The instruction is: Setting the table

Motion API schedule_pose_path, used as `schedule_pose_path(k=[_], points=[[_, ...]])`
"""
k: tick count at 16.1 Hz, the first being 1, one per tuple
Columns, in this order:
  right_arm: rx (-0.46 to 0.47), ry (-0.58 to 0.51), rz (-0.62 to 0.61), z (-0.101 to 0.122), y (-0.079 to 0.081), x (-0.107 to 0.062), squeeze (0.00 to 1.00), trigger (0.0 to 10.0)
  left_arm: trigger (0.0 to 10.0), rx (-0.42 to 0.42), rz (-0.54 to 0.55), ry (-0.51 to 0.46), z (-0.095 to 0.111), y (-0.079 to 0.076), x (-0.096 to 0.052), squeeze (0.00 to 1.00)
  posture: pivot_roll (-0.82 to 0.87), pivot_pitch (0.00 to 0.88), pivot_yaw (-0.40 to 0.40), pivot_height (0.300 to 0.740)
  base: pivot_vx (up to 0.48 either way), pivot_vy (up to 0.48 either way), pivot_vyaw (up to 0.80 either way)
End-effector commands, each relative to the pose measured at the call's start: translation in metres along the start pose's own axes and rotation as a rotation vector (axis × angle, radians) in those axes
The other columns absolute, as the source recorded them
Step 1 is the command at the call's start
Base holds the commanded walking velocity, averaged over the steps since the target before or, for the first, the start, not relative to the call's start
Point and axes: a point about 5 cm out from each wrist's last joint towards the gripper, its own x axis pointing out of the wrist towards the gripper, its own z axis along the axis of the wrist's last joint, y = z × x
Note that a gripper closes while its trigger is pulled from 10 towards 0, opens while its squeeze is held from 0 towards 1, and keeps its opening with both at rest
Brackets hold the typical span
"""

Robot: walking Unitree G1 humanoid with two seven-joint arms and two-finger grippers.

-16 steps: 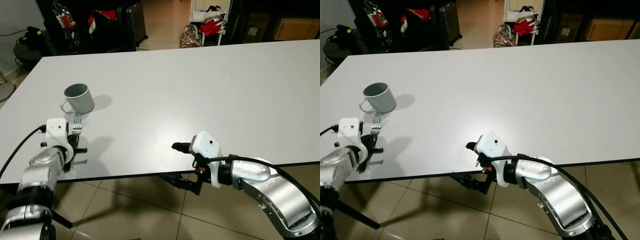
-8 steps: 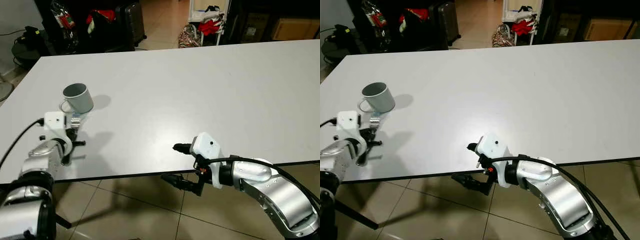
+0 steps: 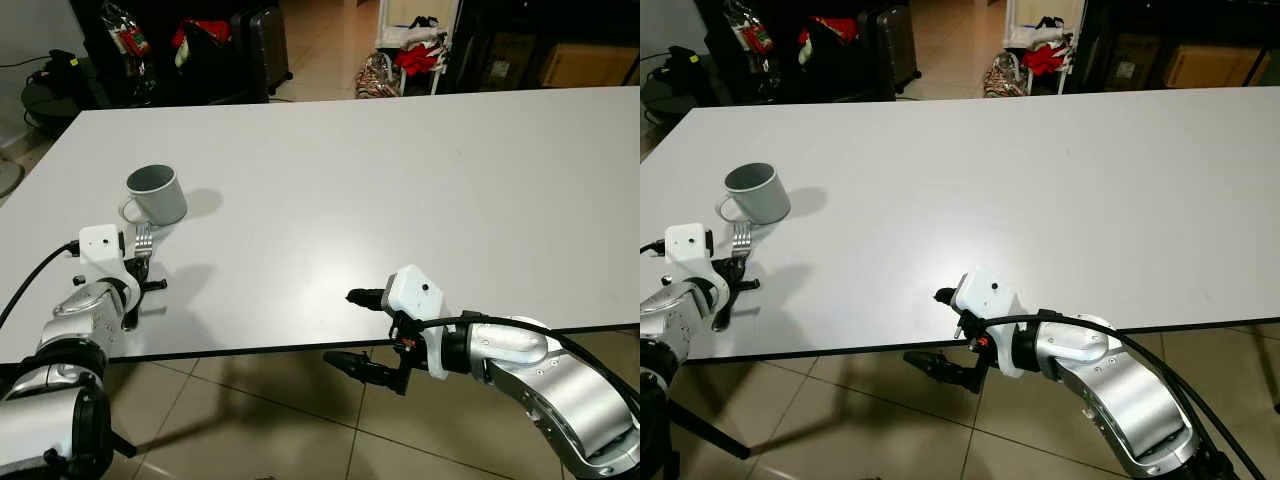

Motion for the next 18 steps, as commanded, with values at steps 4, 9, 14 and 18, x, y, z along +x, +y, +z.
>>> schedule_pose_path(k=[4,9,14,18], points=[[-0.010,0.000,0.011,0.005,0.000,-0.005,0.00,10.0,10.0,0.021,0.010,0.003,0.003,0.002,0.000,0.00,-0.14,0.000,0.064,0.740,0.000,0.000,0.00],[-0.008,0.000,0.013,0.007,0.002,-0.005,0.00,10.0,10.0,0.025,0.001,-0.006,0.001,0.002,0.000,1.00,-0.15,0.000,0.058,0.740,0.000,0.000,0.00],[-0.005,-0.014,0.019,0.010,0.005,-0.003,0.00,10.0,10.0,0.000,-0.030,-0.150,0.022,0.015,-0.007,1.00,-0.13,0.000,0.058,0.740,0.000,0.000,0.00],[0.027,-0.055,-0.063,0.010,0.005,0.000,0.00,10.0,10.0,0.028,-0.092,-0.421,0.052,0.007,-0.036,0.00,-0.12,0.000,0.064,0.740,0.000,0.000,0.00]])
